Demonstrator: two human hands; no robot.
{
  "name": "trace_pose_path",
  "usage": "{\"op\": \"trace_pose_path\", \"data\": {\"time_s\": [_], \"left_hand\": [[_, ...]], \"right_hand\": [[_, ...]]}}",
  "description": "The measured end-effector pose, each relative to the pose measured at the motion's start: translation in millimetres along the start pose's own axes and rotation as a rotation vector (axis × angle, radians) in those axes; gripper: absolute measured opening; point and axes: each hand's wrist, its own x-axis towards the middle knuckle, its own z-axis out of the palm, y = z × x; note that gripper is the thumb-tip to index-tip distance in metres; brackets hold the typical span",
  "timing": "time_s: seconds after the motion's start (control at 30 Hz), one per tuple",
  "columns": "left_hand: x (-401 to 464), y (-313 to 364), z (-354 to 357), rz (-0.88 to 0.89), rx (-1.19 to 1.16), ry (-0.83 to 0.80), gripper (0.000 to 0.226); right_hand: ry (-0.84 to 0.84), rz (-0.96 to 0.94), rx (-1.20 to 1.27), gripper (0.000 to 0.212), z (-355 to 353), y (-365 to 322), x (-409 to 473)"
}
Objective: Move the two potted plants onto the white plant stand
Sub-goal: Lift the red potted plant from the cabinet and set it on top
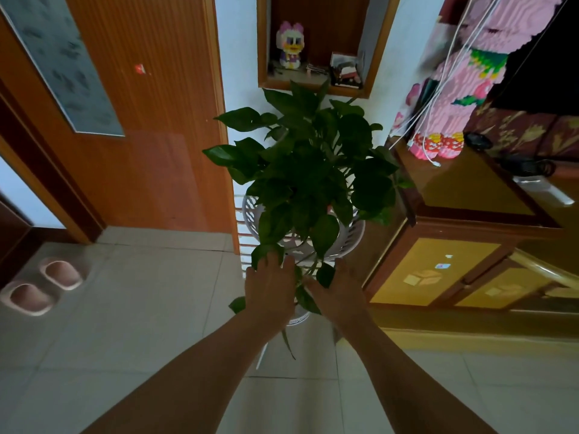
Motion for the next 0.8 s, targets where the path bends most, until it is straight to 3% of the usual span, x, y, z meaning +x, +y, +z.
{"op": "trace_pose_path", "data": {"time_s": [0.07, 0.17, 0.33, 0.5, 0.63, 0.8], "left_hand": [[9.6, -4.4, 1.9, -0.006, -0.012, 0.013, 0.050], [25.7, -10.7, 7.9, 0.044, -0.008, 0.018, 0.049], [49.1, -11.8, 19.1, 0.144, 0.118, -0.008, 0.045], [51.3, -12.4, 18.7, 0.090, 0.237, -0.106, 0.042], [44.7, -14.3, 12.2, 0.015, 0.218, -0.053, 0.035], [37.2, -12.3, 18.2, 0.044, 0.224, -0.082, 0.039]], "right_hand": [[0.055, 0.002, 0.131, 0.075, -4.1, -3.1, 10.6], [0.111, -0.033, 0.134, 0.059, -7.5, -5.2, 30.4], [-0.023, -0.066, -0.010, 0.052, 4.3, -7.3, 54.8], [-0.060, -0.108, -0.029, 0.053, 15.5, -8.8, 55.4], [-0.084, -0.133, 0.012, 0.047, 16.6, -15.7, 47.6], [-0.113, -0.068, -0.045, 0.045, 17.8, -7.4, 40.9]]}}
